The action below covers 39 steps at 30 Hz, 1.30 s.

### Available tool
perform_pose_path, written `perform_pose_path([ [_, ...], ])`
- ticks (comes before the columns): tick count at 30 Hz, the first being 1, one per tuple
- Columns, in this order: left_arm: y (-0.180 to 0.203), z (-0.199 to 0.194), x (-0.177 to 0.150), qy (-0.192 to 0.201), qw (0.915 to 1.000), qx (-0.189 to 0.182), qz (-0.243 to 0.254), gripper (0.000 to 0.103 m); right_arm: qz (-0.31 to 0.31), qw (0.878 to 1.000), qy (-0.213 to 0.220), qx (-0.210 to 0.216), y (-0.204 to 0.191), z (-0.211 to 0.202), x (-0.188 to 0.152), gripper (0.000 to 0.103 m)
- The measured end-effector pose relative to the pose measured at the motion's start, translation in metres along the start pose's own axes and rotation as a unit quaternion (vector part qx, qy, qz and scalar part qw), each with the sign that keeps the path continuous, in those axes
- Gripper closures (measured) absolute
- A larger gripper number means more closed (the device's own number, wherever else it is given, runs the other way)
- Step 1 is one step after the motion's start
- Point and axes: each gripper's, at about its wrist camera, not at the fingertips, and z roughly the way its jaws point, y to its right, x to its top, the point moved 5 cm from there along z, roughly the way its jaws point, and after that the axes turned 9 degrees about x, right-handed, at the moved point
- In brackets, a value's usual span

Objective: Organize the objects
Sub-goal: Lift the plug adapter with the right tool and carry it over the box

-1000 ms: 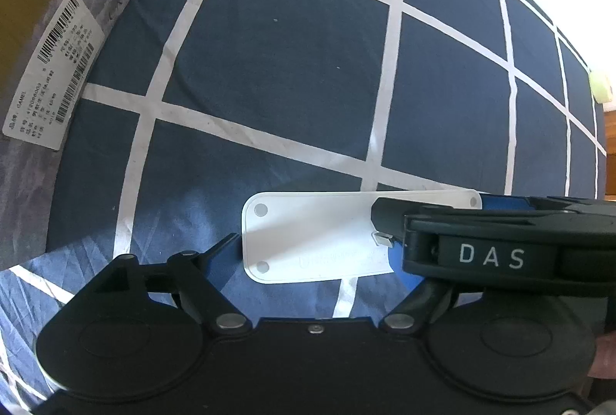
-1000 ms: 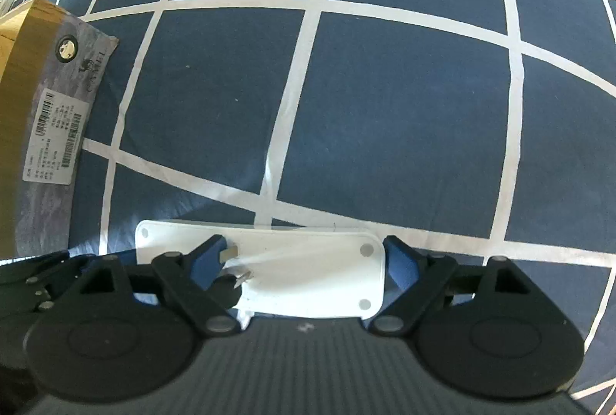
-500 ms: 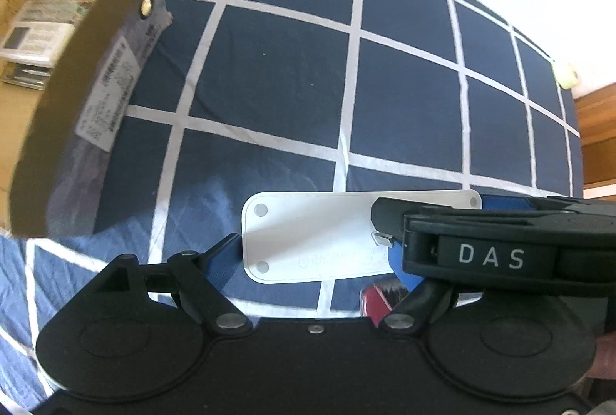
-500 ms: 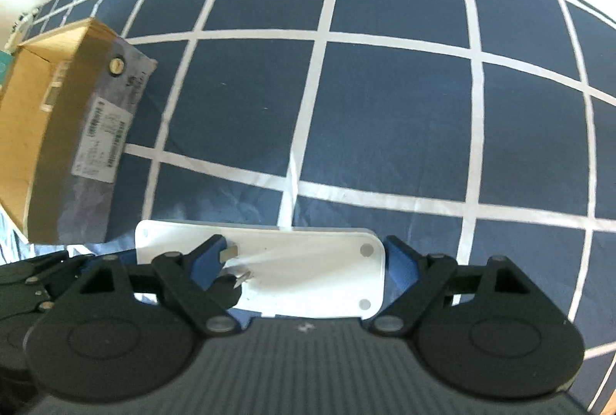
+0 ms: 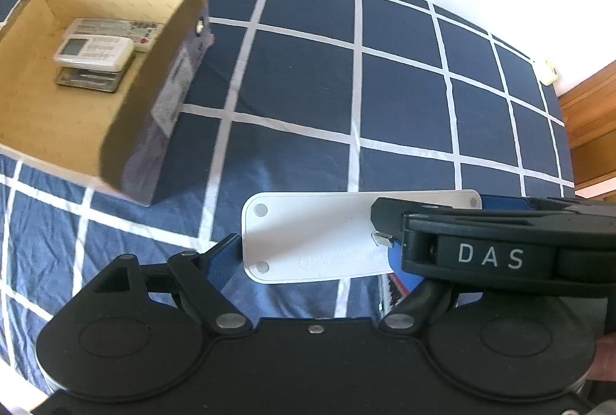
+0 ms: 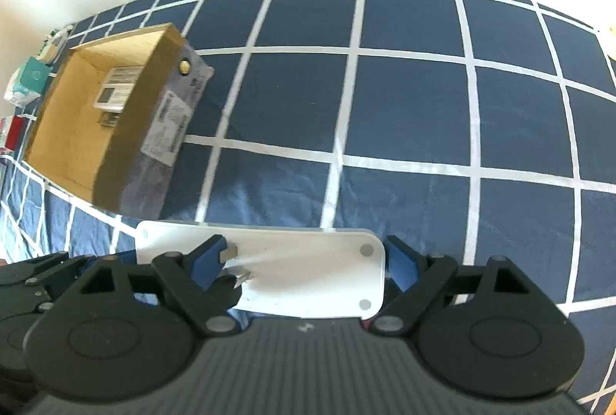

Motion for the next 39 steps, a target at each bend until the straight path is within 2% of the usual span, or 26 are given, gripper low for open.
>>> perform_pose_path([
  [9, -0.046, -0.021, 0.0, 0.013, 0.9998, 0.0, 0.013, 0.023, 0.003, 1.0, 0.016, -0.004, -0.051, -0.002, -0.007, 0.016],
  [19, -0.121, -0.043, 0.025, 0.032, 0.9979, -0.002, 0.057, 0.023, 0.031, 0.998, 0.05, -0.008, -0.127, 0.009, 0.009, 0.016],
  [29, -0.204, -0.05, 0.052, 0.044, 0.9949, 0.005, 0.091, 0.023, 0.057, 0.995, 0.078, -0.002, -0.206, 0.04, 0.03, 0.016],
  [39, -0.267, -0.035, 0.082, 0.032, 0.9951, 0.001, 0.093, 0.023, 0.066, 0.995, 0.075, -0.003, -0.265, 0.081, 0.053, 0.016],
])
